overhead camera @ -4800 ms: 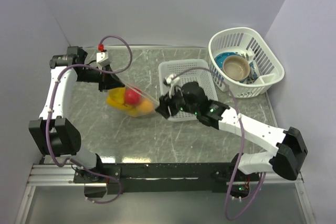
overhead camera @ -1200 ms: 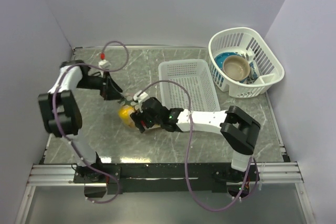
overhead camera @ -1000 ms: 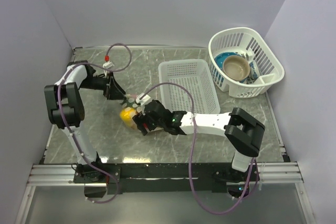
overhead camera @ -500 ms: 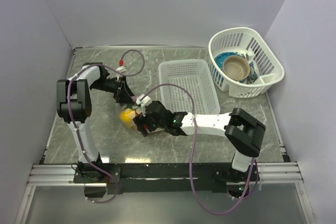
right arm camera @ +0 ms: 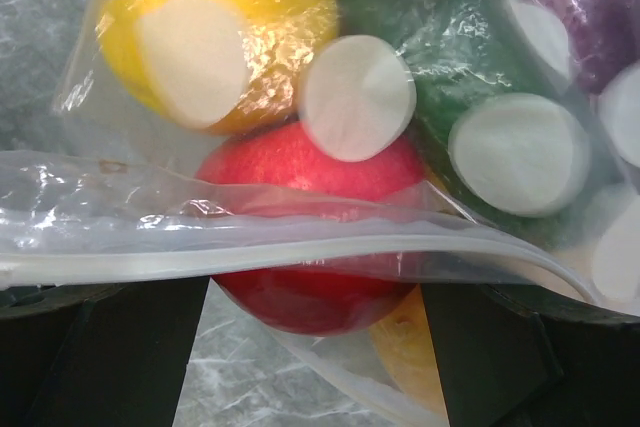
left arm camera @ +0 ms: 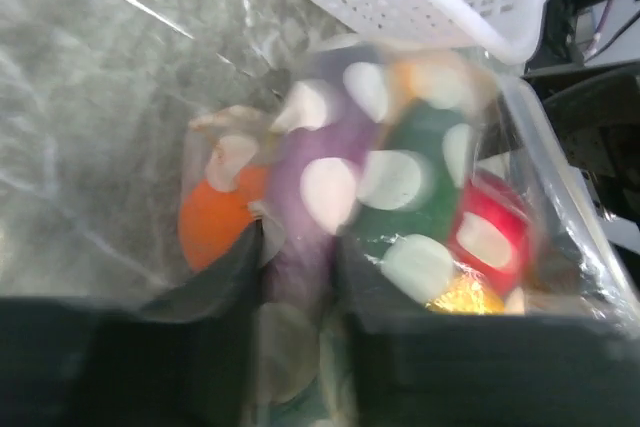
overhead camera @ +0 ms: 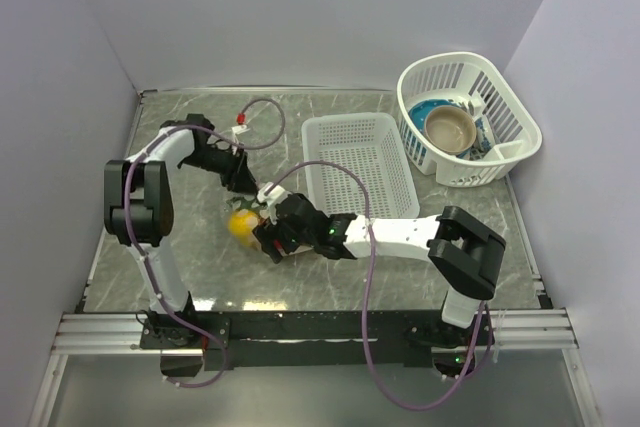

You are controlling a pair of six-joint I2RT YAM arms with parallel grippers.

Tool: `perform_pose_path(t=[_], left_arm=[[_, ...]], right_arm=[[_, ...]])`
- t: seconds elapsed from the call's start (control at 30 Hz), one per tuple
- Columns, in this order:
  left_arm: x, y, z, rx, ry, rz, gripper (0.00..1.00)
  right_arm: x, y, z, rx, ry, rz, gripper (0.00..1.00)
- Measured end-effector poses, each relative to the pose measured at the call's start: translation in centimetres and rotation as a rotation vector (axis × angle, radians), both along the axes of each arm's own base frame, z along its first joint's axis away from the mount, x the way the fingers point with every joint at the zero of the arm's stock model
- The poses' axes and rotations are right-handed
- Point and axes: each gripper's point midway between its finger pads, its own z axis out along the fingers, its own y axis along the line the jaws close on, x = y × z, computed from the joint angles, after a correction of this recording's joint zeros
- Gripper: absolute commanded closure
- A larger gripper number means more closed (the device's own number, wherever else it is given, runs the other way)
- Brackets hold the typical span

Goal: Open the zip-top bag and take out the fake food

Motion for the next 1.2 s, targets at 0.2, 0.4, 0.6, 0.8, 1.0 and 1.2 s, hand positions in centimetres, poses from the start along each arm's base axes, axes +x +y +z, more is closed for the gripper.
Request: perform_pose_path(t=[0.2,0.4,0.6,0.8,1.0,1.2], left_arm=[[2.5,4.3,1.9,0.024,0.011,0.119,0.99],[3.1,10.4,1.7,0.057,0.012,0.257,0.99],[1.1,11.0,0.7,0.063,0.060,0.253,0.99],[-0.2,10.5,0.2,0.061,0.094,0.230,0.99],[-0.7,10.4,-0.2,0.059,0.112,0.229,0.91],[-1.1,10.3,-0.2,0.061,0.115,0.224,0.99]], right_arm=[[0.3,-0.3,0.1,-0.021,-0.012,-0.005,0.45],[0.5,-0.9,-0.3,-0.051,-0.011,-0.017,0.49],[2.4,-2.5,1.3,-0.042,-0.038,-0.078,0.54],[9.2,-8.4,8.6,0.102,-0.121,-0.304,0.74],[15.9,-13.5,11.8,0.124,-0.169,-0.557,0.64],[17.3,-15.2,6.1,-0.024,-0.101,-0.678,0.00]])
